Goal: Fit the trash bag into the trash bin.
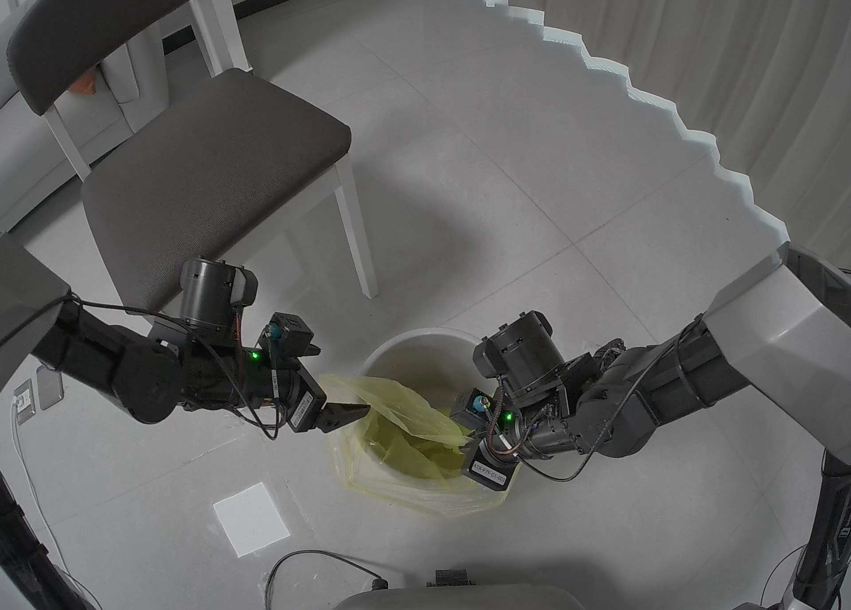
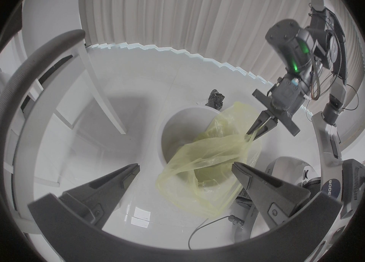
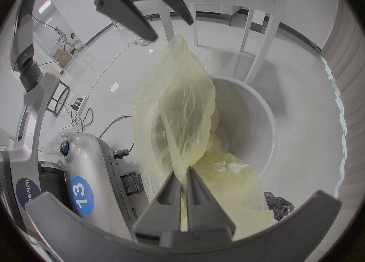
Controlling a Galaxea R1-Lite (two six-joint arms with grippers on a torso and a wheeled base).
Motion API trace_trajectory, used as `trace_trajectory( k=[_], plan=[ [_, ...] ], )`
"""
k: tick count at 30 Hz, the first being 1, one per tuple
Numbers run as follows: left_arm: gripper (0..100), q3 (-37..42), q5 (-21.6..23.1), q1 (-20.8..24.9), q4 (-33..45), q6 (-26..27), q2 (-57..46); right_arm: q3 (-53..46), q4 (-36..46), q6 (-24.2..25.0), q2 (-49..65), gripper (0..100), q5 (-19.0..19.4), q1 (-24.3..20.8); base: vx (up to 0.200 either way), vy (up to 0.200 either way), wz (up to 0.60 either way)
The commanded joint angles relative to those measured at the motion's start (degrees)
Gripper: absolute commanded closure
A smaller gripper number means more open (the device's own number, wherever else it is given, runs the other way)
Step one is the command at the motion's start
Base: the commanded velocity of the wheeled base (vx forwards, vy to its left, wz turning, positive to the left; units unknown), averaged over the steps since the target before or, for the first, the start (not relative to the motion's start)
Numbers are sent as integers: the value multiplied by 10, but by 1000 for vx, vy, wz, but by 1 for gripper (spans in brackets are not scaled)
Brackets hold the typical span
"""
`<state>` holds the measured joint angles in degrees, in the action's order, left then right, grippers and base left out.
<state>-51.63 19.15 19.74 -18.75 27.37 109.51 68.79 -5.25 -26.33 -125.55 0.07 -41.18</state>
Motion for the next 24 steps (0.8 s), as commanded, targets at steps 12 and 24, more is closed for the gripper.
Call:
trace_trajectory(
  k=[12, 24],
  plan=[
    [0, -39, 1, 1, 2, 1, 86, 0, -2, 1, 7, 100, 0, 15, 0, 0, 0],
    [100, -66, 2, 2, 7, 0, 121, 3, -2, 1, 4, 100, 0, 22, 0, 0, 0]
  ],
)
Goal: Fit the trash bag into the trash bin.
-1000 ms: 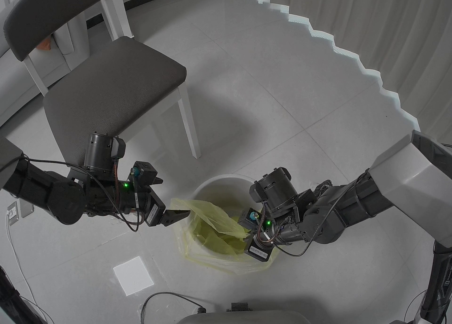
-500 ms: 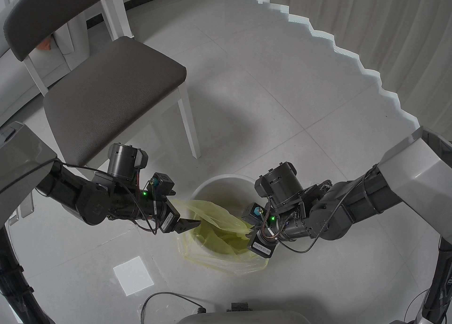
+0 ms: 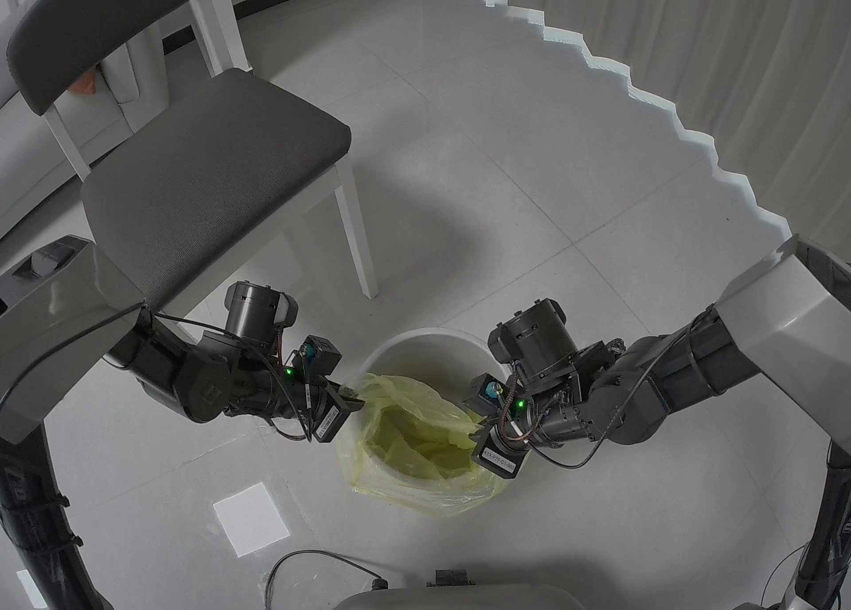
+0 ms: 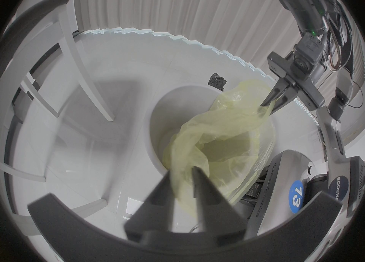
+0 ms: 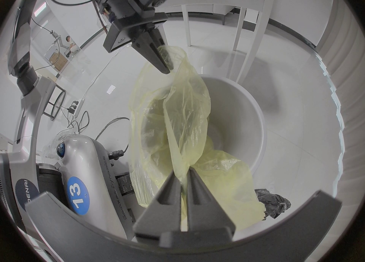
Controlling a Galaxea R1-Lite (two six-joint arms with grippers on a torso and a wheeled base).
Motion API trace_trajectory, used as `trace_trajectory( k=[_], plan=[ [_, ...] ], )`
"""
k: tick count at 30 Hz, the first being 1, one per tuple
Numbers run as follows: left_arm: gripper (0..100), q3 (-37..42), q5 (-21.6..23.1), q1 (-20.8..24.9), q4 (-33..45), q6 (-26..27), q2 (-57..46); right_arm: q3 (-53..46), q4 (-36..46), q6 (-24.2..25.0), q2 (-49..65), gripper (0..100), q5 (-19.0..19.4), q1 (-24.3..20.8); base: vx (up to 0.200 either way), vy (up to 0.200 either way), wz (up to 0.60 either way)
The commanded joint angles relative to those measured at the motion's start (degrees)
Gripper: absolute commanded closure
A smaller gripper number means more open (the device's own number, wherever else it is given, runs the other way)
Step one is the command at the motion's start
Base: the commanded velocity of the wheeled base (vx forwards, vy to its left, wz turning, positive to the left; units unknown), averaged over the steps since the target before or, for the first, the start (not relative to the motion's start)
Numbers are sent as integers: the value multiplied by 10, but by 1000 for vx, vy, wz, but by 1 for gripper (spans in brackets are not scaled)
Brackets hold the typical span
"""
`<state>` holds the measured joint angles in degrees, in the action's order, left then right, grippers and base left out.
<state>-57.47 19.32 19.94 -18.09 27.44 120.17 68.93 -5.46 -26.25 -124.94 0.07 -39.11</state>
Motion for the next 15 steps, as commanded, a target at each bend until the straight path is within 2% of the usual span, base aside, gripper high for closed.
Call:
trace_trajectory(
  k=[1, 5, 11, 15],
  plan=[
    [100, -8, 0, 0, 1, -2, 16, 2, 0, 0, -2, 100, 0, 3, 0, 0, 0],
    [100, -22, -1, -3, 0, -16, 16, 5, -1, 0, -3, 100, 0, 11, 0, 0, 0],
    [100, -50, -1, -7, -1, -73, 15, 19, -1, 1, -2, 100, 0, 32, 0, 0, 0],
    [100, -62, -1, -10, 0, -90, 19, 36, 0, 8, -10, 100, 0, 42, 0, 0, 0]
  ],
)
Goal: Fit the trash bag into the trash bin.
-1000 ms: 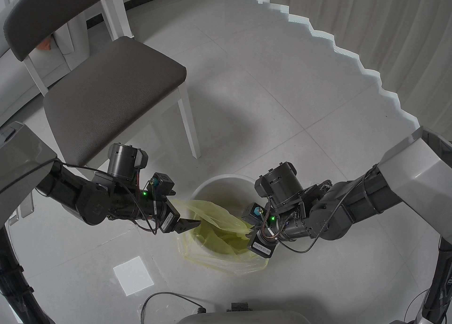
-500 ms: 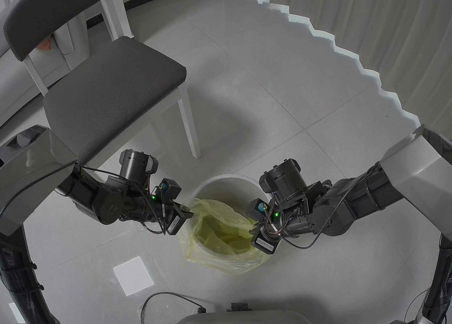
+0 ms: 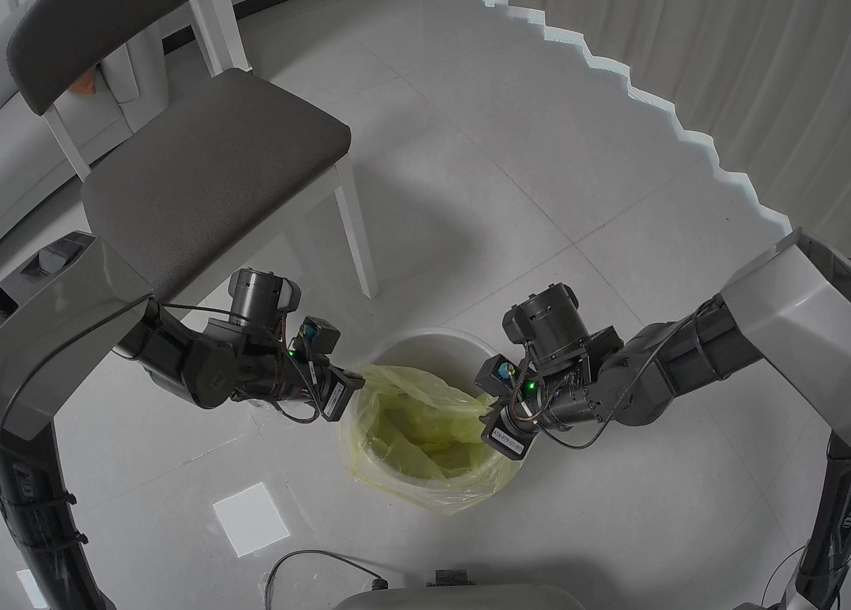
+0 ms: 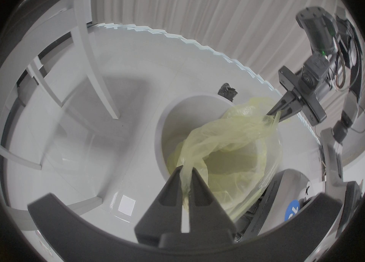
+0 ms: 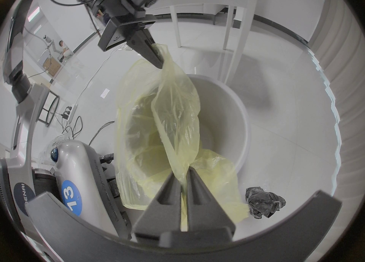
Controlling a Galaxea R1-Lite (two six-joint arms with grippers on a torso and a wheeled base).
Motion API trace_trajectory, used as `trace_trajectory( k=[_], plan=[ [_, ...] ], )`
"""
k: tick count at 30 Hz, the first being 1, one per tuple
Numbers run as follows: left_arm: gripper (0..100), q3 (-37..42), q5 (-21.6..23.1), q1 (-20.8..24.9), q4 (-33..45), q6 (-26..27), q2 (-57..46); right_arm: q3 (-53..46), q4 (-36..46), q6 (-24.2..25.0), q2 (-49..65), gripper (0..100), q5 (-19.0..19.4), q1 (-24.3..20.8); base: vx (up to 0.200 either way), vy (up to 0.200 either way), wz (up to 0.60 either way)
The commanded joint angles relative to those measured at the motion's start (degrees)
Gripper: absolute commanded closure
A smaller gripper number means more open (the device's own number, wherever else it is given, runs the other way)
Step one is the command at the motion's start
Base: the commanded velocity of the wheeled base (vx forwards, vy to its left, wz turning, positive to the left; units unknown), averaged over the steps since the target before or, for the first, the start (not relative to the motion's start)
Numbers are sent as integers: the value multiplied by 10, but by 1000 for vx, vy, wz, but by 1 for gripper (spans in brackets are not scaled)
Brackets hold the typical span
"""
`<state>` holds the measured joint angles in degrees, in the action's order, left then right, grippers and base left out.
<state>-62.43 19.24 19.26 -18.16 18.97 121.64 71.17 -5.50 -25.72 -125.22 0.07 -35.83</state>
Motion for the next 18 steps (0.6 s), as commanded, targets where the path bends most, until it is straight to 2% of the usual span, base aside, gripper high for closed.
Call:
trace_trajectory(
  k=[1, 7, 18],
  plan=[
    [100, -14, 0, -4, 0, -7, 7, 18, 1, 3, -10, 100, 0, 10, 0, 0, 0],
    [100, -20, 0, -11, -1, -22, 11, 36, 4, 3, -16, 100, 0, 17, 0, 0, 0],
    [100, -15, 0, -27, -3, -29, 10, 140, 27, 0, -76, 100, -1, 45, 0, 0, 0]
  ],
)
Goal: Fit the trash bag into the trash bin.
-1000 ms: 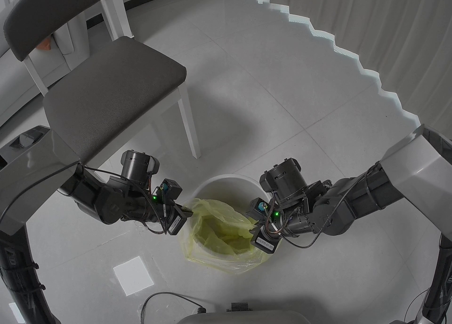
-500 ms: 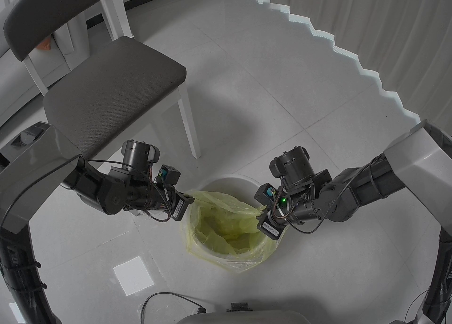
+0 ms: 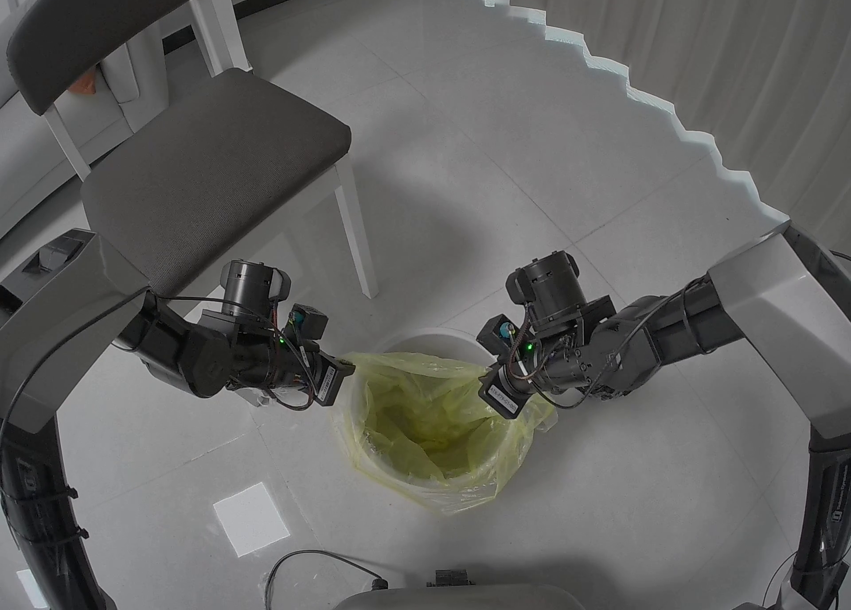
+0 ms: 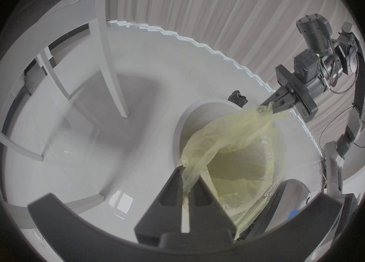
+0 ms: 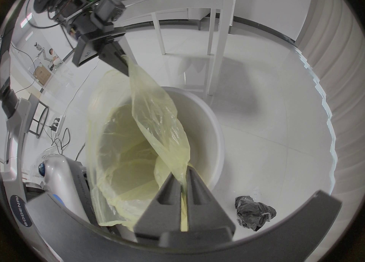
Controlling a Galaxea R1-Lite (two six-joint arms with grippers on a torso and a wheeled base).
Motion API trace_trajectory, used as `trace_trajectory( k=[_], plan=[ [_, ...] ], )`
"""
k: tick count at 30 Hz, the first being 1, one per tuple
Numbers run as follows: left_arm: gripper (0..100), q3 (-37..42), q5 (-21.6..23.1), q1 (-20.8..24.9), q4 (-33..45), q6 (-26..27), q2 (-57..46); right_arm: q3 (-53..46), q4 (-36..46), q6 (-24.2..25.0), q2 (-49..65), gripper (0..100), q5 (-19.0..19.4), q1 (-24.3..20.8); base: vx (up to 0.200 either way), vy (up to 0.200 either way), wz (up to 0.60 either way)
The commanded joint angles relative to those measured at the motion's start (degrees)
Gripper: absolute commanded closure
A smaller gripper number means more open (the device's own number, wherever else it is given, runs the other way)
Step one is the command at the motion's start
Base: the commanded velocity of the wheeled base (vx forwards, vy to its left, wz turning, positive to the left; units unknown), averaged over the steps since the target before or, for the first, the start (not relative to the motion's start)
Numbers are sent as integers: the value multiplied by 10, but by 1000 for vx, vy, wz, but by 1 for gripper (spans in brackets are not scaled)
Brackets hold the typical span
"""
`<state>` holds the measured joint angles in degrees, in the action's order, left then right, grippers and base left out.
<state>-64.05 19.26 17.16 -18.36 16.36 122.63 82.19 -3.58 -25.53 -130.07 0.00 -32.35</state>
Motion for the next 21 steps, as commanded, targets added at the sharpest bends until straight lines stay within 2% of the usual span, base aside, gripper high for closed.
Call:
trace_trajectory(
  k=[1, 11, 21],
  plan=[
    [100, 2, 0, -10, -2, -12, -1, 43, 16, -5, -30, 100, -1, 19, 0, 0, 0],
    [100, -3, 0, -8, -4, -25, 1, 68, 16, -16, -38, 100, -1, 52, 0, 0, 0],
    [100, -23, -1, -6, -12, -48, 4, 93, 17, -16, -47, 100, -1, 57, 0, 0, 0]
  ],
)
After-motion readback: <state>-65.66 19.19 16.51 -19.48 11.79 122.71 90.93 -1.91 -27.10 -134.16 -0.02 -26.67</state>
